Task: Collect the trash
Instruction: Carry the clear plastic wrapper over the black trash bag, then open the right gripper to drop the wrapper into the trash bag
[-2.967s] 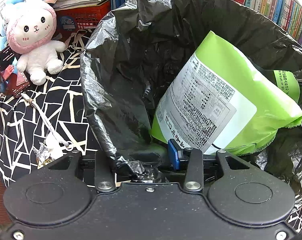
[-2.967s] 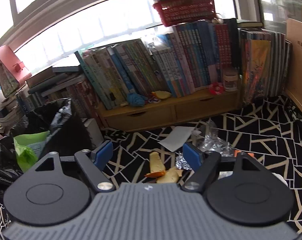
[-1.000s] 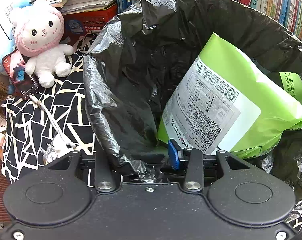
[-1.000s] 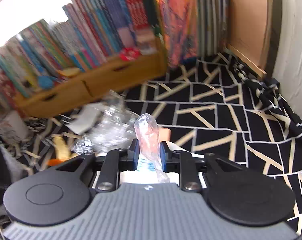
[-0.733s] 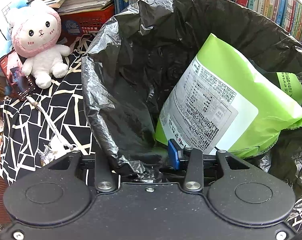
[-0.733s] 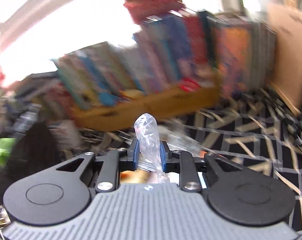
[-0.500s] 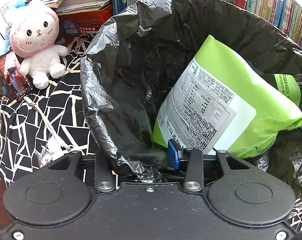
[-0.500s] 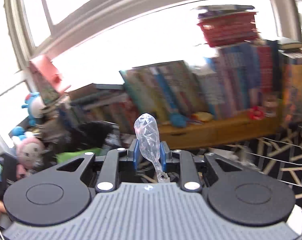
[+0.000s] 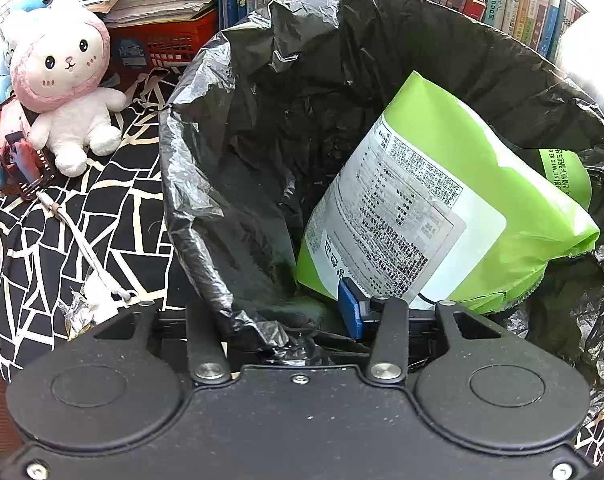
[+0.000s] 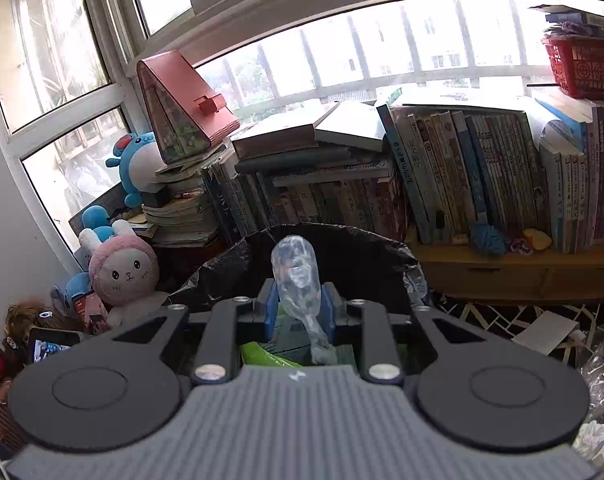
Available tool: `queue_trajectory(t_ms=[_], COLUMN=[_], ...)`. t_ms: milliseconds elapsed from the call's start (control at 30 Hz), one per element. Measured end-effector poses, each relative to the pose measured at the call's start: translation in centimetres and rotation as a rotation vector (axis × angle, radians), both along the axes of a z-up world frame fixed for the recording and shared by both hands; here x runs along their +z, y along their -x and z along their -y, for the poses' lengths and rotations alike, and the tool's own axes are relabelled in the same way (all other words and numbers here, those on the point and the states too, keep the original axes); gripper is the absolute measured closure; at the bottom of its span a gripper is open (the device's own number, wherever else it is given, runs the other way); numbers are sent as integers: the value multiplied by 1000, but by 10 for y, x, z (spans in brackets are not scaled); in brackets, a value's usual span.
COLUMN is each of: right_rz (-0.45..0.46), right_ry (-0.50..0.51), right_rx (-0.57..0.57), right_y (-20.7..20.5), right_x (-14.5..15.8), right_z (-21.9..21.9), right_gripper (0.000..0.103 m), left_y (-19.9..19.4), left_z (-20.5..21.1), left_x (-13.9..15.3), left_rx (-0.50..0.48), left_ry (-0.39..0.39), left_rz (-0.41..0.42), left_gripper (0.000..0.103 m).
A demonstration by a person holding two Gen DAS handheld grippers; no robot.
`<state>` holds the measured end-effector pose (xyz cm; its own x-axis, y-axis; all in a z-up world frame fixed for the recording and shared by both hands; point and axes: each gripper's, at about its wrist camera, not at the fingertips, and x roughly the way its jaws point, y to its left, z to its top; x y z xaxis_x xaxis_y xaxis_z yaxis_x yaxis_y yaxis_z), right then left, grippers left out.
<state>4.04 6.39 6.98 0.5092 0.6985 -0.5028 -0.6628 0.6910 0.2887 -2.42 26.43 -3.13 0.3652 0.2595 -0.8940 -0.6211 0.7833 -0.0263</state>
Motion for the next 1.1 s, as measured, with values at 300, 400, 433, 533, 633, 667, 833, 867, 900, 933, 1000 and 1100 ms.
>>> queue_trajectory(t_ms=[300,400,433,533,633,667,833,867,900,933,1000,1100], right_rz=[-10,-5,-5,-5,-15,-19,-37,-41,-46,-51,-67,-87], right_ry=[10,15,16,21,21,19,15,15,17,20,22,25], right_rx=[-23,-40,-48,-75,-108,-119,-177,-188,-200,-211,-232,-266], right_y=[4,4,4,4,2,1,-1,-1,-1,-2,-2,-3], right_x=[3,3,3,2,-2,-3,-13,-16,-19,-22,-28,-38], right_z=[2,10,14,26,38,43,64,68,72,77,85,98], right_gripper=[42,38,37,35,34,33,30,29,29,28,28,27], left_y=[-1,-2,-2,-2,-2,-2,-1,-2,-2,-1,-2,-2], left_z=[1,2,2,2,2,3,4,4,4,4,5,5], left_x=[-1,0,0,0,0,1,1,1,1,1,1,1], left_rx=[-2,-2,-1,-2,-4,-4,-5,-5,-4,-5,-5,-6], left_ry=[-4,-4,-5,-6,-13,-14,-18,-18,-20,-21,-23,-25], left_rz=[-2,-2,-2,-2,-1,-1,-1,-1,-1,-2,-2,-5], left_gripper=[60,60,60,59,58,58,58,58,58,58,58,58])
